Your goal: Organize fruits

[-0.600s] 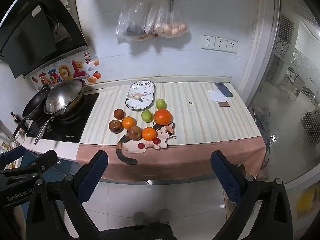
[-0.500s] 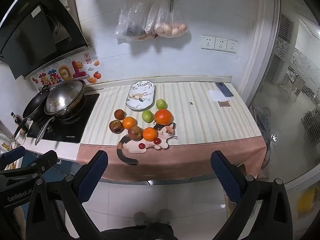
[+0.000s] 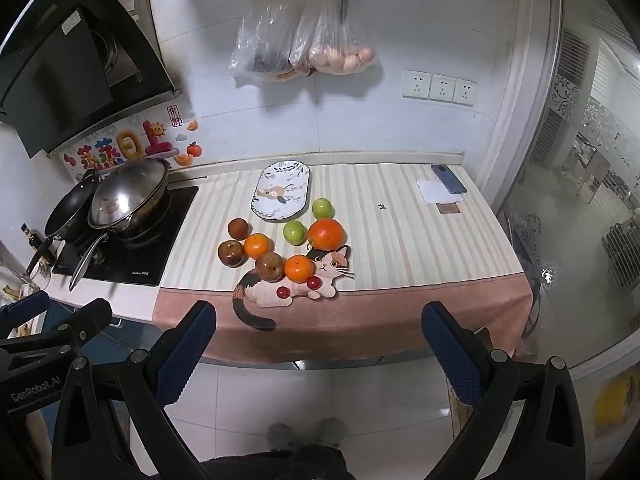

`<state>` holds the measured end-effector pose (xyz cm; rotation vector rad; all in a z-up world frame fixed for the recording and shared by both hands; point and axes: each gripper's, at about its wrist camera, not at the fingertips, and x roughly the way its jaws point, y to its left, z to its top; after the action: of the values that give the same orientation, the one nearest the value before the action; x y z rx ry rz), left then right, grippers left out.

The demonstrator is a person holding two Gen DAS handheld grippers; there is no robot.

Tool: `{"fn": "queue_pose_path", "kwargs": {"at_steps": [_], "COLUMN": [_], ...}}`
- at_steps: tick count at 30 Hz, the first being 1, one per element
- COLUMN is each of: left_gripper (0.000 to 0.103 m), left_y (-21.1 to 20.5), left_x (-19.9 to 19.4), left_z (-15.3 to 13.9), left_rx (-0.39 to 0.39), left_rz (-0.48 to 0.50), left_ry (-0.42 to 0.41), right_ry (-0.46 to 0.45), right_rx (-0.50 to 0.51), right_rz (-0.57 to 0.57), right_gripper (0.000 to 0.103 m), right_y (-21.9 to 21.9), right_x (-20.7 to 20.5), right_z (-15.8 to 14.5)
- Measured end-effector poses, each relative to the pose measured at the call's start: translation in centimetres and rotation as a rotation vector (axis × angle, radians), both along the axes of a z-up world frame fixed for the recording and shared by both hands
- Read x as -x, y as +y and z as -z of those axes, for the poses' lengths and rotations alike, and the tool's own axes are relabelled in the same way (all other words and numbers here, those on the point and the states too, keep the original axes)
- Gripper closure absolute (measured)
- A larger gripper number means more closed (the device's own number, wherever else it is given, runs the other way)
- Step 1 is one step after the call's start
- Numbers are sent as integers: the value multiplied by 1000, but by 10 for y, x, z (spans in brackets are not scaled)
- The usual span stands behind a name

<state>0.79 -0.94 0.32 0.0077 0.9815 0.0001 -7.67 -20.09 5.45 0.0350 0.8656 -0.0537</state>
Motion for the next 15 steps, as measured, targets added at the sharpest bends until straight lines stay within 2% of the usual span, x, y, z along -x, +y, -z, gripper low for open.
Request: {"fn": "queue_pose_path", "kwargs": {"at_steps": [15], "left_gripper": [0], "left_y": [21], "left_x": [5], "left_z": [-6], "left_rx": [4], "left_rz": [-16], "left_ry": [-2], "right_ry": [-6], "right_rx": [-7], "right_rz": [-3], "right_gripper": [0], "right_y": [5], "right_x": [-2], "right_z": [0]}}
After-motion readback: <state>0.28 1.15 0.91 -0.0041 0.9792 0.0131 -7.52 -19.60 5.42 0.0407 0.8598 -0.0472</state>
